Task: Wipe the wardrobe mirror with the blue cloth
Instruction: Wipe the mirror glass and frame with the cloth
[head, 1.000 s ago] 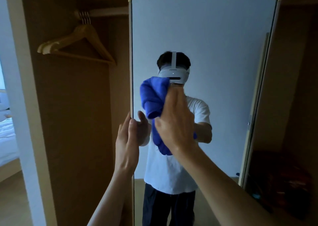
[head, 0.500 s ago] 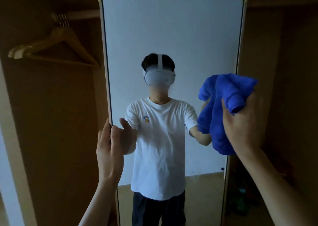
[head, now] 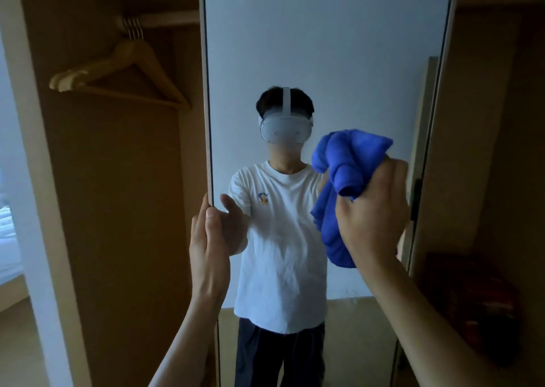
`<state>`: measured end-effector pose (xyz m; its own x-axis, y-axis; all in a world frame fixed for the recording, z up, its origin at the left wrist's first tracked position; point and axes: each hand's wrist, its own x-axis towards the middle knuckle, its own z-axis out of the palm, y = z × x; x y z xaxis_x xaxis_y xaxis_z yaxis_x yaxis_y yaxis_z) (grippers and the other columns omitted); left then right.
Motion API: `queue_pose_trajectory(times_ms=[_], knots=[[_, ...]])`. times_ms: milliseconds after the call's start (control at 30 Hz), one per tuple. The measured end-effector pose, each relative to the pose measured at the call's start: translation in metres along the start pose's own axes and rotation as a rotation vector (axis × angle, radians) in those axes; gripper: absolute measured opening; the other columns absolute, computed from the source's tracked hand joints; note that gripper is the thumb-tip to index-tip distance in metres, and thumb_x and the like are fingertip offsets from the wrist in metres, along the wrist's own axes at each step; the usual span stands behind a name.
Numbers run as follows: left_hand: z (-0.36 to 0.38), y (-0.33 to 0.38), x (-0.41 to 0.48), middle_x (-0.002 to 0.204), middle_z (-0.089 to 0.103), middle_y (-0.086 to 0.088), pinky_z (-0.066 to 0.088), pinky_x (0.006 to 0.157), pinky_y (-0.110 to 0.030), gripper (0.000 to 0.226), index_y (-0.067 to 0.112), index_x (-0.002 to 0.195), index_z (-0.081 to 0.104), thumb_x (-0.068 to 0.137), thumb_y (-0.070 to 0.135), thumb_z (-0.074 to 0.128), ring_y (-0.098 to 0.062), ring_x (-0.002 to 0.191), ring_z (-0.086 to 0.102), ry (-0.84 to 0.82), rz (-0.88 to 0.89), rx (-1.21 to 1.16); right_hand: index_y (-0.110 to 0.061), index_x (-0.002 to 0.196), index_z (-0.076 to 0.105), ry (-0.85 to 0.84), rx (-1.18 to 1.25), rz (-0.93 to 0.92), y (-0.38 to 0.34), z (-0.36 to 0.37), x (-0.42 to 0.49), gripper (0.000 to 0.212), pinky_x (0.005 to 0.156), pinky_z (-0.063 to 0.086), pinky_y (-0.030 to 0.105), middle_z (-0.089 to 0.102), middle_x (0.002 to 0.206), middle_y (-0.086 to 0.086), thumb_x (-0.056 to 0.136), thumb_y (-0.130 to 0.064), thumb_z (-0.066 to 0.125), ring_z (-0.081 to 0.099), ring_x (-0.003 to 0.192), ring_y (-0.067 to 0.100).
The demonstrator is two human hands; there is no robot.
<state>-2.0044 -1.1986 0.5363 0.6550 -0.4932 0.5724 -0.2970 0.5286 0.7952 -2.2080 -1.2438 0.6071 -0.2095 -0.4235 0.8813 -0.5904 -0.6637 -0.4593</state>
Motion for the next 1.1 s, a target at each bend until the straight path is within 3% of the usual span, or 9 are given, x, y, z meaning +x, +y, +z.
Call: queue_pose_trajectory(times_ms=[100,200,300,367,467,567,800,933,1100], knots=[[-0.004,0.001,-0.001,0.134,0.059,0.008,0.047,0.089,-0.022,0.077,0.031,0.153,0.047,0.092,0.073,0.026,-0.009,0.122,0.058,-0.032,-0.027,0.005,-0.005,0.116,0.049,-0.036,-0.078,-0.059,-0.034,0.018,-0.003,0.047,0.062,0.046,0.034,0.051,0.109,0.010,0.075,-0.009,0.070,0.060,0.088,0.030],[-0.009,-0.002,0.002,0.129,0.066,-0.004,0.052,0.093,-0.033,0.090,0.020,0.141,0.057,0.087,0.085,0.026,-0.020,0.119,0.063,-0.064,-0.069,-0.051,-0.002,0.110,0.057,-0.071,-0.180,-0.234,-0.059,0.042,-0.023,0.046,0.054,0.043,0.026,0.059,0.097,0.011,0.067,-0.012,0.070,0.062,0.077,0.027],[-0.016,0.003,0.003,0.126,0.071,-0.005,0.051,0.104,-0.052,0.078,0.030,0.135,0.064,0.094,0.081,0.021,-0.026,0.120,0.066,-0.139,-0.073,-0.095,-0.003,0.113,0.057,-0.177,-0.162,-0.403,-0.068,0.061,-0.034,0.048,0.063,0.052,0.033,0.062,0.100,0.013,0.070,-0.013,0.075,0.063,0.084,0.027],[-0.023,0.006,0.006,0.127,0.072,-0.004,0.049,0.107,-0.055,0.072,0.033,0.138,0.063,0.100,0.071,0.016,-0.025,0.121,0.066,-0.209,-0.078,-0.111,-0.007,0.113,0.057,-0.243,-0.110,-0.525,-0.065,0.063,-0.030,0.042,0.071,0.054,0.038,0.062,0.098,0.010,0.075,-0.013,0.072,0.062,0.085,0.028],[-0.036,0.007,0.014,0.136,0.069,0.001,0.043,0.114,-0.054,0.073,0.028,0.147,0.056,0.105,0.065,0.010,-0.019,0.129,0.062,-0.283,-0.120,-0.120,-0.012,0.105,0.060,-0.320,-0.115,-0.635,-0.067,0.052,-0.011,0.026,0.071,0.045,0.036,0.062,0.091,0.007,0.080,-0.008,0.065,0.059,0.082,0.027],[-0.044,0.006,0.020,0.126,0.073,-0.001,0.047,0.110,-0.051,0.076,0.019,0.141,0.062,0.108,0.059,0.006,-0.018,0.120,0.066,-0.304,-0.140,-0.104,-0.013,0.107,0.064,-0.360,-0.189,-0.697,-0.074,0.042,0.003,0.023,0.070,0.034,0.032,0.063,0.093,0.006,0.084,-0.010,0.061,0.055,0.085,0.027],[-0.042,-0.002,0.023,0.106,0.078,0.006,0.056,0.091,-0.035,0.058,0.029,0.113,0.071,0.111,0.049,0.017,-0.015,0.106,0.071,-0.241,-0.222,-0.125,-0.014,0.126,0.060,-0.437,-0.290,-0.771,-0.055,0.048,-0.049,0.041,0.085,0.048,0.044,0.063,0.119,0.011,0.085,-0.016,0.062,0.056,0.101,0.035],[-0.043,-0.009,0.024,0.108,0.076,0.003,0.055,0.080,-0.022,0.057,0.016,0.121,0.069,0.111,0.047,0.023,-0.006,0.100,0.071,-0.229,-0.213,-0.117,-0.015,0.129,0.058,-0.560,-0.294,-0.772,-0.036,0.055,-0.102,0.051,0.073,0.045,0.041,0.061,0.116,0.006,0.079,-0.016,0.056,0.051,0.090,0.029],[-0.046,-0.020,0.019,0.115,0.075,-0.002,0.054,0.099,-0.038,0.059,0.015,0.126,0.070,0.111,0.049,0.024,-0.016,0.111,0.069,-0.217,-0.203,-0.079,-0.014,0.124,0.058,-0.657,-0.304,-0.771,-0.016,0.059,-0.145,0.057,0.064,0.045,0.038,0.063,0.110,0.004,0.071,-0.020,0.077,0.052,0.082,0.025]])
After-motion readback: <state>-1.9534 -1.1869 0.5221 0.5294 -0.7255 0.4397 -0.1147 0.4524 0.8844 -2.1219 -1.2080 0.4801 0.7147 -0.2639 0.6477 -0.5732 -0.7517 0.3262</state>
